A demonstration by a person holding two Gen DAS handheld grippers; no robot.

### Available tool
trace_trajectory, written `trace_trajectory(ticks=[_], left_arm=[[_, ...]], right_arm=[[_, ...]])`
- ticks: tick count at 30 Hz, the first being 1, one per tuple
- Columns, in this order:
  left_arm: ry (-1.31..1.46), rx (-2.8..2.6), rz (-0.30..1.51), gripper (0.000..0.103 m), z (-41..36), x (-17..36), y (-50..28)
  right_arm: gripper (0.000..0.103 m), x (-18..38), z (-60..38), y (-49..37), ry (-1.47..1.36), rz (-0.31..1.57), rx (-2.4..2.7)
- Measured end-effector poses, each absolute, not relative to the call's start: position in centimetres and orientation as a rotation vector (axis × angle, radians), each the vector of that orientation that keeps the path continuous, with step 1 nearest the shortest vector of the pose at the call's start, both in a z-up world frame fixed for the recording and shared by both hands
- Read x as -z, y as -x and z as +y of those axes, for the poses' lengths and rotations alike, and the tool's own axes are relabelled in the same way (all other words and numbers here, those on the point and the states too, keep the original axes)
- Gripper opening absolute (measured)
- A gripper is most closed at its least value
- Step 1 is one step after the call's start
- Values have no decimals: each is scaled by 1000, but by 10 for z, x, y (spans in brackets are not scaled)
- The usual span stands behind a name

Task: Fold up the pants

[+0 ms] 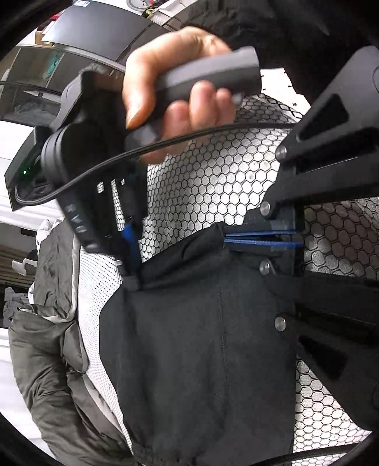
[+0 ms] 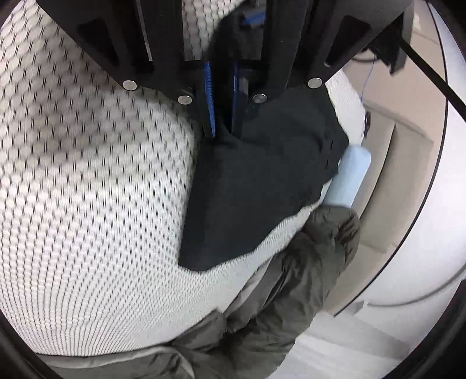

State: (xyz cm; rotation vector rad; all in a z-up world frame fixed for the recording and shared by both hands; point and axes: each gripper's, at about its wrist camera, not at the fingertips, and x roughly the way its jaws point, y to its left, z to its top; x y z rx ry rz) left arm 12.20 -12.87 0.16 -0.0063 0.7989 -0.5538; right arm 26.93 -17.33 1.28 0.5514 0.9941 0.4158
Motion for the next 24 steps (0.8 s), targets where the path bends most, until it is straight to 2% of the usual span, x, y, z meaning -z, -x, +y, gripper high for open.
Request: trace_trajectory(ticks=[4, 6, 7, 8, 9, 10, 12, 15, 17, 20, 21, 24], left_arm=[[41, 580, 800, 1, -121, -6, -126], [76, 603, 802, 6, -112, -14, -126], [98, 611, 801, 16, -104, -20, -125], [120, 610, 792, 24, -95, -27, -124], [137, 599, 777, 43, -86, -33, -125], [165, 577, 751, 59, -72, -42, -124], [209, 535, 712, 71, -48, -54, -126], [192, 432, 685, 73, -8, -66, -141], [196, 340, 680, 73, 26, -68, -154], [278, 220, 703, 73, 84, -60, -168], [290, 196, 721, 73, 97, -56, -170], [369, 128, 763, 73, 137, -43, -174]], right_arm=[[14, -17, -192, -277, -636, 964, -360], [28, -19, -196, -271, -665, 998, -383], [35, -23, -198, -264, -662, 1002, -404], [52, -27, -197, -259, -641, 997, -416], [60, -30, -196, -254, -612, 990, -429], [60, -32, -194, -248, -587, 984, -441], [60, -27, -189, -244, -584, 1015, -467], [60, -13, -178, -253, -603, 1050, -504], [56, -4, -165, -264, -596, 1054, -503], [19, 11, -157, -275, -607, 1071, -456], [11, 11, -153, -275, -602, 1061, -450], [8, -16, -159, -272, -563, 979, -432]])
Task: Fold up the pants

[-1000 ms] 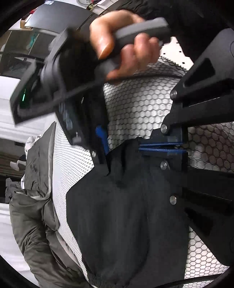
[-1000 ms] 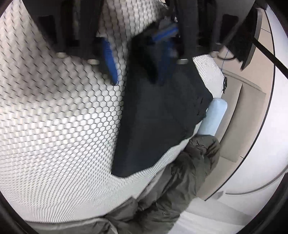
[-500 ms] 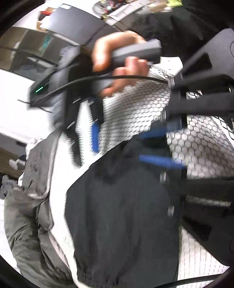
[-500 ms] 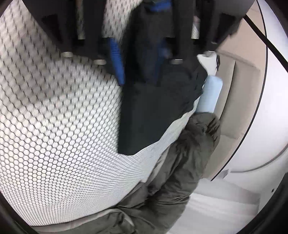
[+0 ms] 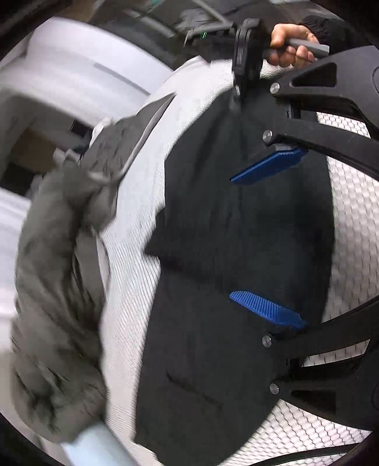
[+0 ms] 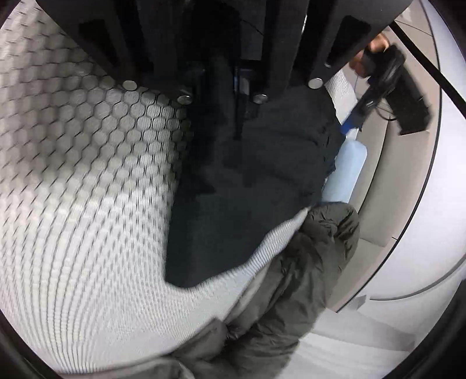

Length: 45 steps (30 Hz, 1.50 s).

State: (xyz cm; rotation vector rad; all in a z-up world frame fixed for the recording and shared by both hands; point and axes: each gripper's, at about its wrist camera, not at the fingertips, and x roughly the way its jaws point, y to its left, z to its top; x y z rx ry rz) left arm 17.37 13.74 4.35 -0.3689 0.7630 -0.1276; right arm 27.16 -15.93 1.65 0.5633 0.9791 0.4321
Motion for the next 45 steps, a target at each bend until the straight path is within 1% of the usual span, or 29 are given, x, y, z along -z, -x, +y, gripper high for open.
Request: trace_trajectory(ticks=[4, 5, 7, 10, 11, 12, 13, 16, 17, 18, 19, 21, 23, 25, 26, 27, 30, 32, 35, 38, 39, 40, 45], left_arm=[[404, 92, 736, 73, 173, -43, -157], [417, 84, 728, 73, 182, -44, -155], [449, 64, 717, 73, 201, -45, -148], [456, 4, 724, 73, 225, -46, -139], [465, -13, 725, 73, 233, -45, -137], [486, -34, 726, 73, 242, -44, -135], [519, -67, 731, 73, 253, -41, -131], [651, -127, 776, 73, 287, -21, -124], [681, -131, 795, 73, 292, -14, -130], [720, -127, 820, 70, 298, -5, -131], [761, -120, 840, 66, 304, 4, -134], [822, -119, 847, 63, 312, 17, -138], [848, -128, 817, 56, 317, 20, -143], [852, -149, 798, 40, 321, 21, -151], [847, -165, 793, 37, 321, 22, -153], [844, -176, 794, 36, 318, 23, -154], [822, -202, 808, 36, 310, 25, -159], [770, -216, 843, 36, 302, 24, -162], [729, -225, 848, 38, 288, 12, -156], [649, -177, 823, 52, 270, -9, -147], [604, -164, 813, 59, 262, -18, -145], [576, -159, 803, 65, 254, -23, -142], [466, -48, 752, 66, 202, -48, -142]], right_arm=[[8, -37, -196, -268, -545, 938, -329], [10, -37, -210, -269, -539, 951, -283], [17, -36, -225, -268, -497, 982, -186], [29, -50, -239, -255, -508, 926, -79], [40, -60, -241, -246, -489, 875, -29], [49, -72, -239, -237, -456, 821, -4], [51, -80, -236, -233, -444, 791, -9], [54, -95, -225, -219, -451, 729, -119], [58, -96, -221, -216, -460, 716, -146], [61, -95, -217, -215, -459, 711, -164], [62, -94, -210, -218, -453, 715, -174], [62, -93, -204, -219, -431, 727, -194], [62, -90, -190, -223, -418, 742, -224], [62, -85, -176, -222, -387, 765, -262], [62, -82, -170, -223, -365, 780, -275], [61, -76, -163, -221, -345, 796, -285], [61, -58, -134, -228, -283, 855, -314], [60, -44, -102, -238, -209, 915, -353], [59, -24, -65, -232, -69, 1014, -454], [59, -25, -48, -216, 31, 1002, -506], [59, -31, -53, -209, 29, 980, -503], [59, -36, -61, -203, 19, 959, -480], [59, -47, -110, -188, -21, 898, -264]])
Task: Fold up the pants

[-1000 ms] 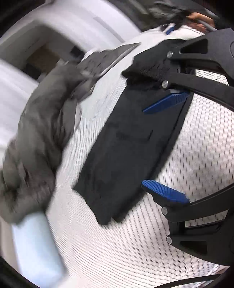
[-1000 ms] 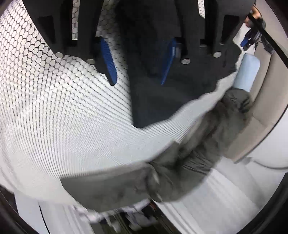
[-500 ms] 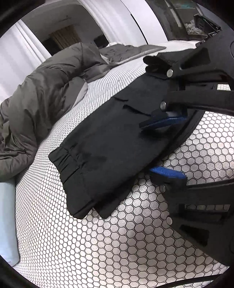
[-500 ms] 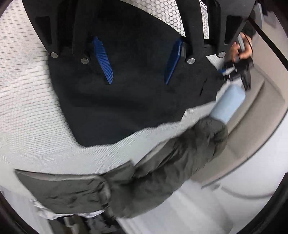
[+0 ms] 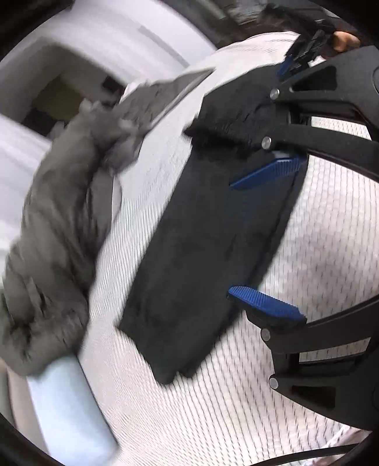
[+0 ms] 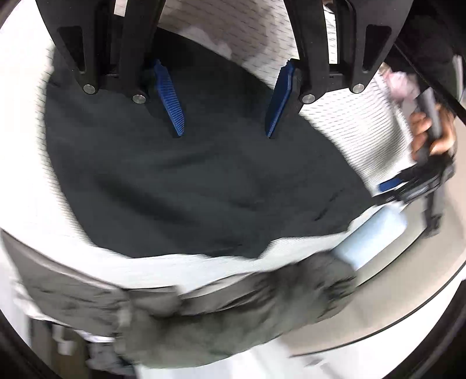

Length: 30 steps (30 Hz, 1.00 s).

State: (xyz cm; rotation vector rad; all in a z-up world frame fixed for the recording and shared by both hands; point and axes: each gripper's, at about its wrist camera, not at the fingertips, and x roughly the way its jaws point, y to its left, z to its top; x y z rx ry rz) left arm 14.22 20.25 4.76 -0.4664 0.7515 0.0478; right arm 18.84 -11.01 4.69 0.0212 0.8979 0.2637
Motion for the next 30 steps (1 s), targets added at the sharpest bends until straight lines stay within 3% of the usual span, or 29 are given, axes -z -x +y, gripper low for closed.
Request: trace_trajectory(ticks=[5, 8, 11, 13, 16, 19, 24, 26, 28, 30], left_arm=[[247, 207, 696, 66, 101, -68, -148], [137, 423, 705, 65, 33, -60, -162], [24, 531, 815, 46, -15, -38, -187], [-10, 526, 932, 21, -31, -14, -209], [37, 524, 959, 6, -23, 0, -218], [7, 512, 955, 6, -11, -2, -212], [-7, 486, 937, 7, -8, -12, -206], [5, 472, 878, 17, 5, -32, -203], [18, 459, 832, 52, -1, -44, -219], [45, 451, 815, 55, -9, -48, -234]], right_arm=[[59, -42, -120, -190, -32, 899, -235], [42, -42, -107, -194, 10, 883, -271], [42, -36, -99, -205, 20, 907, -299], [43, -25, -98, -215, 35, 952, -303], [40, -18, -107, -217, 139, 951, -224], [40, -27, -145, -205, 224, 908, -32], [41, -44, -185, -198, 64, 903, -32], [42, -62, -178, -197, 16, 844, -91], [47, -71, -165, -202, 8, 823, -161], [48, -71, -142, -223, 34, 843, -232]])
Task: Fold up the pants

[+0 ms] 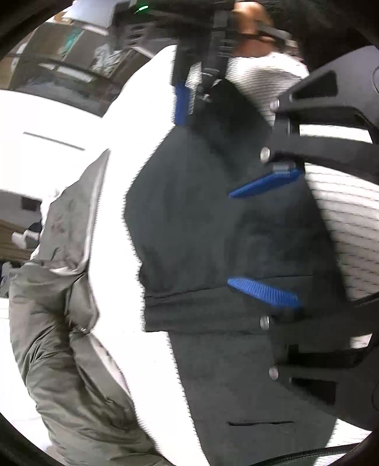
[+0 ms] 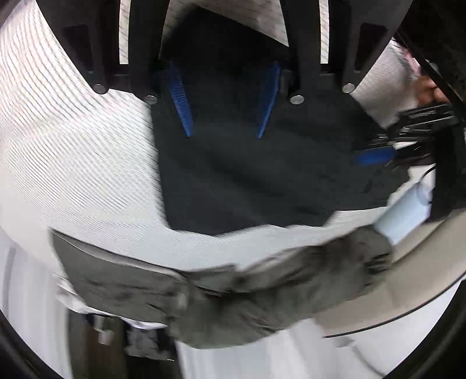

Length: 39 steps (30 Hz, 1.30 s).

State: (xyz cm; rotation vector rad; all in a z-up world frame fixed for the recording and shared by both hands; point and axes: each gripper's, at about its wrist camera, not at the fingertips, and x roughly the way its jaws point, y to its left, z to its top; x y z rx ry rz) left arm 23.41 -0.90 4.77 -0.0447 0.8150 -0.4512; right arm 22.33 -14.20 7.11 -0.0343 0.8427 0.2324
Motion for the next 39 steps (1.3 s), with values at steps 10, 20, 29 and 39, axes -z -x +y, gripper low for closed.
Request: trace_trajectory(ticks=[10, 20, 29, 39], left_arm=[[-7, 480, 942, 36, -18, -8, -285], [6, 449, 850, 41, -17, -51, -271], [-67, 438, 987, 38, -32, -5, -345], [79, 527, 989, 32, 7, -23, -344]], right_arm=[[48, -23, -133, -274, 256, 996, -115], [50, -77, -167, -271, 109, 863, -108], [52, -21, -110, -353, 162, 1046, -248], [52, -38, -185, -360, 126, 1011, -49]])
